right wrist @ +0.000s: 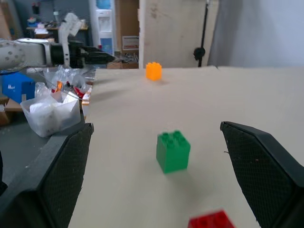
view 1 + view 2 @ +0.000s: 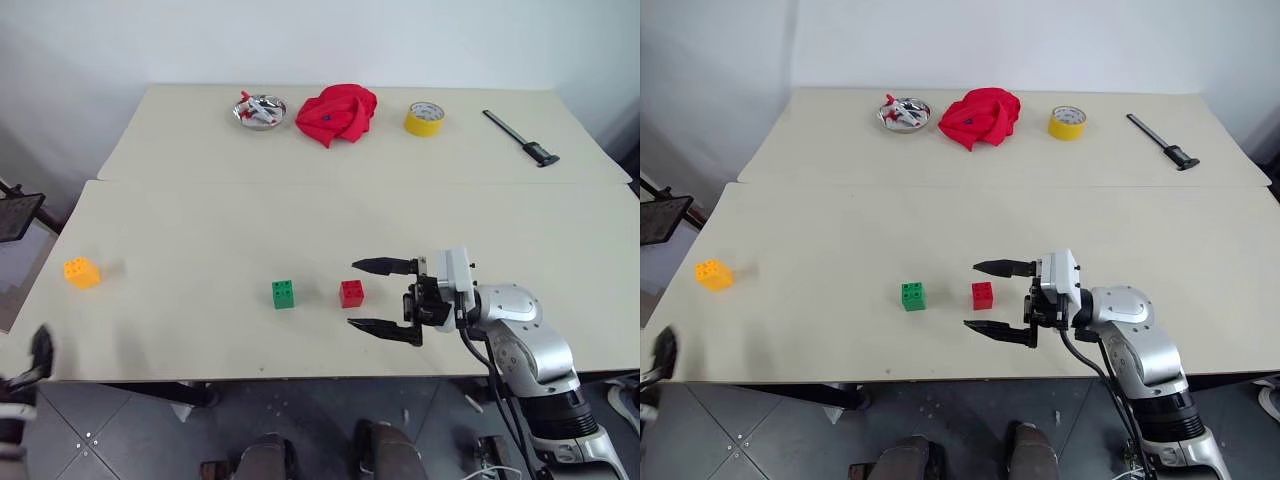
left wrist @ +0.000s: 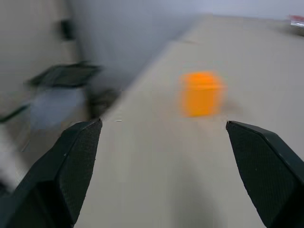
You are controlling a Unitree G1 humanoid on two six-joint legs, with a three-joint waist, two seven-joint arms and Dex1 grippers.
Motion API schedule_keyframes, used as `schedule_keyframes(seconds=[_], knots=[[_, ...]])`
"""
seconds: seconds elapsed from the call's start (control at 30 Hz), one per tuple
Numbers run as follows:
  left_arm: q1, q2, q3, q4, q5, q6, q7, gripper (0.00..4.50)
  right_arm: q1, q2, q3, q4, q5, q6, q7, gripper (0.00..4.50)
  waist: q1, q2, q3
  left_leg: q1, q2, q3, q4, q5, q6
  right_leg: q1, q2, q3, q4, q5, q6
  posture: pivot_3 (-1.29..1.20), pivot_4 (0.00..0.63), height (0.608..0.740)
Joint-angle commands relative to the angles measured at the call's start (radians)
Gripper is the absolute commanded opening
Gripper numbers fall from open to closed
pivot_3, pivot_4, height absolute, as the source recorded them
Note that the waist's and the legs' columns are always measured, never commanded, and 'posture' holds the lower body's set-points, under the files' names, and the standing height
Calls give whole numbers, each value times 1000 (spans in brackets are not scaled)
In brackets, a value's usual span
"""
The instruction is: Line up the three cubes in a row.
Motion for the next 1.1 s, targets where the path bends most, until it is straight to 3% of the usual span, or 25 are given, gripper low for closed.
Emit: schedule_keyframes(seconds=[0.03, 0.17, 0.33, 0.53, 0.83, 0.93, 1.1], knots=[[28, -13, 20, 11, -33, -43, 26, 4449, -12, 6, -14, -3, -2, -46, 7, 4500, 4, -1, 0, 0, 0, 0, 0, 0, 0, 0, 0, 0, 0, 0, 0, 0, 150, 740], [20, -3, -63, -15, 43, -47, 75, 4449, -5, 0, -25, 32, -23, -73, -7, 4500, 9, -1, -1, 0, 0, 1, 0, -1, 1, 0, 0, 0, -1, 0, 0, 0, 150, 740], [-135, 77, -208, -67, 84, 68, 168, 4449, 11, 2, -38, 26, -3, -70, -18, 4500, 18, -2, -1, 0, 0, 1, 0, -1, 1, 0, 0, 0, 1, 0, -1, 0, 150, 740], [-357, 131, -285, 49, 144, 195, 342, 4449, 10, 23, -22, 7, -9, -86, -36, 4500, 2, -2, -2, 0, -1, 3, -1, -1, 0, -1, 1, 0, 1, 0, -1, 0, 150, 740], [-489, 215, -340, 245, 196, 186, 344, 4449, 56, 17, -25, -35, -15, -76, -75, 4500, -6, -2, -2, 0, -5, 2, -1, -1, -1, -1, 2, -2, 2, 0, 0, 0, 150, 740], [-504, 235, -345, 265, 192, 176, 325, 3819, 59, 15, -35, -34, -18, -82, -87, 4500, -4, -2, -2, 0, -5, 2, -1, -1, -1, -1, 1, -2, 1, 0, 0, 0, 150, 740], [-465, 262, -335, 234, 130, 160, 191, 2281, 74, 12, -41, -43, -19, -84, -103, 4500, -5, -2, -2, 0, -5, 1, -1, -2, -1, -1, 1, -2, 2, 1, 0, 0, 150, 740]])
